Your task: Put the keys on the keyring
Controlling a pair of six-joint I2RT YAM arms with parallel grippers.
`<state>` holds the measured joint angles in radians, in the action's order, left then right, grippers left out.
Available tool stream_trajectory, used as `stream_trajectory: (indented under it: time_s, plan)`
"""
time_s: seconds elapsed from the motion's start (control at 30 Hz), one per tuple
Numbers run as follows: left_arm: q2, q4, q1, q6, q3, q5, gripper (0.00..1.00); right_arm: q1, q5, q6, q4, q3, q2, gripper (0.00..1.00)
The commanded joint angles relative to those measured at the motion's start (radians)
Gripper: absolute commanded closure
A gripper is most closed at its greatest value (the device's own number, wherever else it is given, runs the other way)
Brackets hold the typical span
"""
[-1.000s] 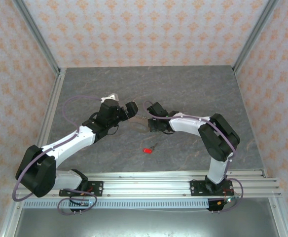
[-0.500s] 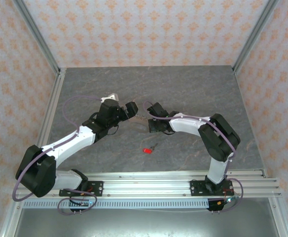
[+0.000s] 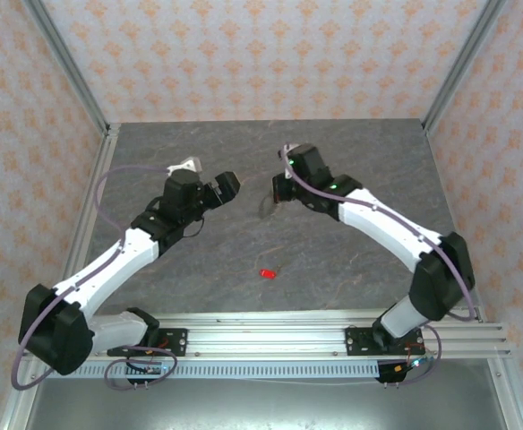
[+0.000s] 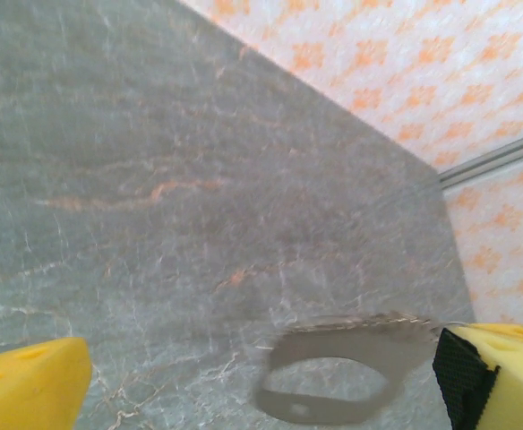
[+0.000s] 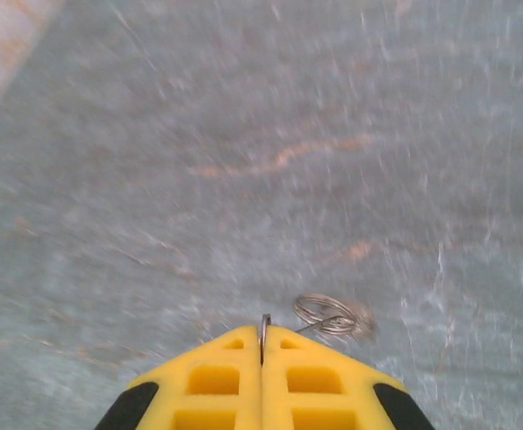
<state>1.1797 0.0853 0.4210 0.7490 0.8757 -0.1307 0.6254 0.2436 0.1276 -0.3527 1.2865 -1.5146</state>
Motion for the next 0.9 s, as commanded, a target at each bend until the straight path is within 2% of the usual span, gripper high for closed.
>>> stream_trajectory:
  time_s: [0.0, 0.2, 0.4, 0.67, 0.73, 0.77, 0.87]
  plan:
    - [-0.04, 0.07, -0.026, -0.048, 0.057, -0.029, 0.0, -0.045, 0.165, -0.029, 0.073, -0.001, 0.044, 1.0]
    - [-0.045, 0.106, -0.037, -0.094, 0.121, -0.093, 0.01, -0.137, 0.411, 0.027, 0.224, -0.052, 0.071, 1.0]
    - [-0.008, 0.03, -0.038, -0.068, 0.142, -0.186, 0.07, -0.209, 0.608, 0.138, 0.401, -0.12, 0.074, 1.0]
    - [0.12, -0.122, -0.038, -0.002, 0.181, -0.314, 0.22, -0.236, 0.708, 0.172, 0.446, -0.146, 0.084, 1.0]
    - [0.158, -0.133, -0.037, 0.003, 0.208, -0.333, 0.23, -0.236, 0.688, 0.12, 0.357, -0.118, 0.085, 1.0]
    - [0.179, -0.134, -0.037, 0.004, 0.223, -0.341, 0.23, -0.234, 0.635, 0.076, 0.269, -0.091, 0.081, 1.0]
    - [0.224, -0.137, -0.037, 0.008, 0.252, -0.354, 0.21, -0.208, 0.365, -0.076, -0.013, 0.007, 0.058, 1.0]
